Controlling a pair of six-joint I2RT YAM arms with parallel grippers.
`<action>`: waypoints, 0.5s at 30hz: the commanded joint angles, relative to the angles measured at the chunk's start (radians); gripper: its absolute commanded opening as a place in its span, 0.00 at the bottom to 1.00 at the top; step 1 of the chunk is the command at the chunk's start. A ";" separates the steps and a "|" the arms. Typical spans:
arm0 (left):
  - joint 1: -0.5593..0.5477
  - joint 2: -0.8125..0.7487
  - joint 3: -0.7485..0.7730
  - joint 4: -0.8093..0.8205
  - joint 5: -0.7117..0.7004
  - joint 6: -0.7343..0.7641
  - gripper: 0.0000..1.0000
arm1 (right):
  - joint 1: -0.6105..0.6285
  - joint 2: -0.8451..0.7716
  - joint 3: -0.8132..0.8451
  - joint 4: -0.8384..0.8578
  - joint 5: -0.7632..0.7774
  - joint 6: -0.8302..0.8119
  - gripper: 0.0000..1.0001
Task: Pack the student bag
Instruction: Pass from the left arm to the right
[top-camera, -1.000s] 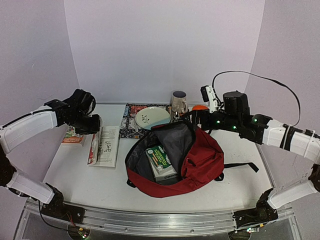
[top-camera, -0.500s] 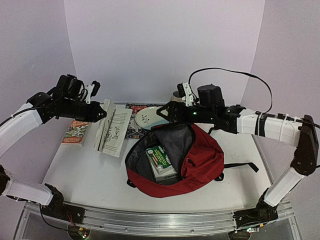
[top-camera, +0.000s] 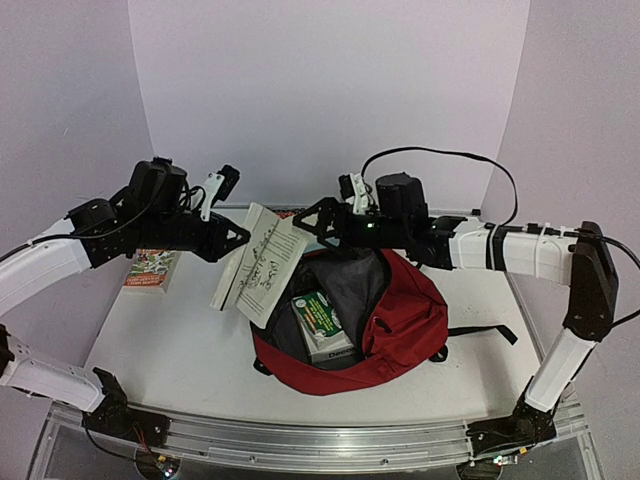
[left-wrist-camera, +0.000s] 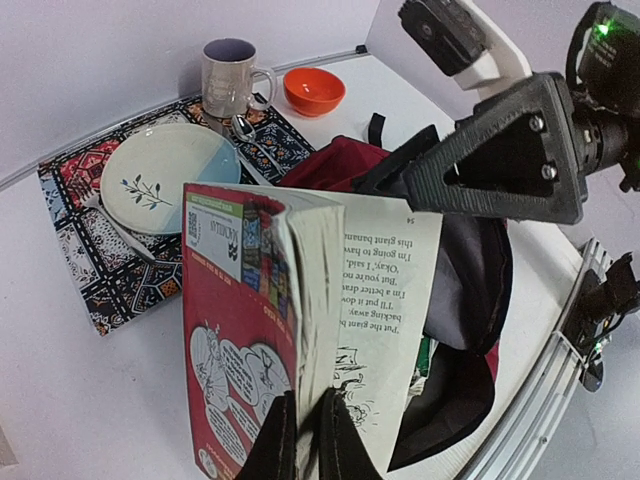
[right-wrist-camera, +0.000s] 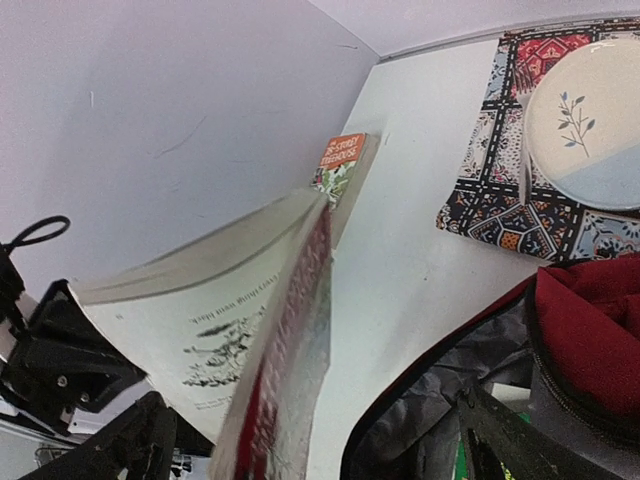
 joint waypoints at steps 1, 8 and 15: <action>-0.054 -0.016 -0.013 0.164 -0.087 0.058 0.00 | 0.006 0.001 -0.021 0.177 -0.043 0.109 0.98; -0.209 0.060 -0.026 0.234 -0.250 0.096 0.00 | 0.008 0.031 0.016 0.190 -0.082 0.140 0.98; -0.326 0.139 -0.006 0.252 -0.492 0.161 0.00 | 0.012 0.029 0.024 0.155 -0.097 0.127 0.98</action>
